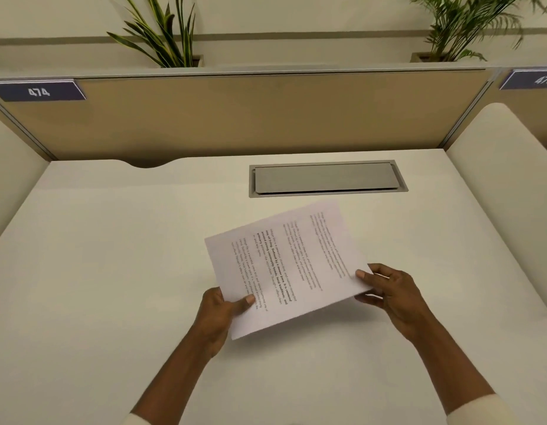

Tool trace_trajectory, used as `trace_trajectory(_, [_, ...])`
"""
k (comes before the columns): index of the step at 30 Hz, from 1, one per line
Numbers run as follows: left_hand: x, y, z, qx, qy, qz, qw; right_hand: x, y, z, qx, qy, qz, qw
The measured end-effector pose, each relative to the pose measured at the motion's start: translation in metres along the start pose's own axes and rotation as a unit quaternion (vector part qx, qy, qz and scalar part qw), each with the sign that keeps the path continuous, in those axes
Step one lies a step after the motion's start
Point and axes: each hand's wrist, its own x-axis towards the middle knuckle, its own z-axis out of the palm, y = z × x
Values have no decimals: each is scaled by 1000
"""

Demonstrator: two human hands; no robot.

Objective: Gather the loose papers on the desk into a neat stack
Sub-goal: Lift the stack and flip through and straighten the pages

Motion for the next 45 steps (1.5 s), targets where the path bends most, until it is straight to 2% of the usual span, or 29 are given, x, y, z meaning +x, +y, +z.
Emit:
trace_trajectory(3, [-8, -11, 10, -64, 35, 3, 997, -8, 8, 15, 81, -9, 16, 997])
trace_trajectory(8, [-24, -26, 40, -131, 61, 2, 990, -23, 25, 64, 117, 11, 22, 993])
trace_trajectory(17, [-45, -33, 76, -151, 80, -2, 985, -35, 54, 121, 69, 147, -34, 986])
trace_trajectory(24, [-55, -38, 81, -185, 66, -27, 980, -37, 53, 120, 40, 175, -80, 980])
trace_trajectory(28, [-58, -34, 78, -184, 33, -24, 982, -36, 47, 108, 57, 155, -88, 982])
trace_trajectory(34, [-58, -22, 49, -162, 52, -14, 985, -37, 30, 70, 26, 74, -81, 994])
trace_trajectory(39, [-59, -8, 18, -30, 67, -21, 997, -40, 17, 39, -38, -29, -57, 997])
trace_trajectory(45, [-66, 15, 12, 99, -17, -25, 995, -41, 9, 26, -78, -112, -37, 990])
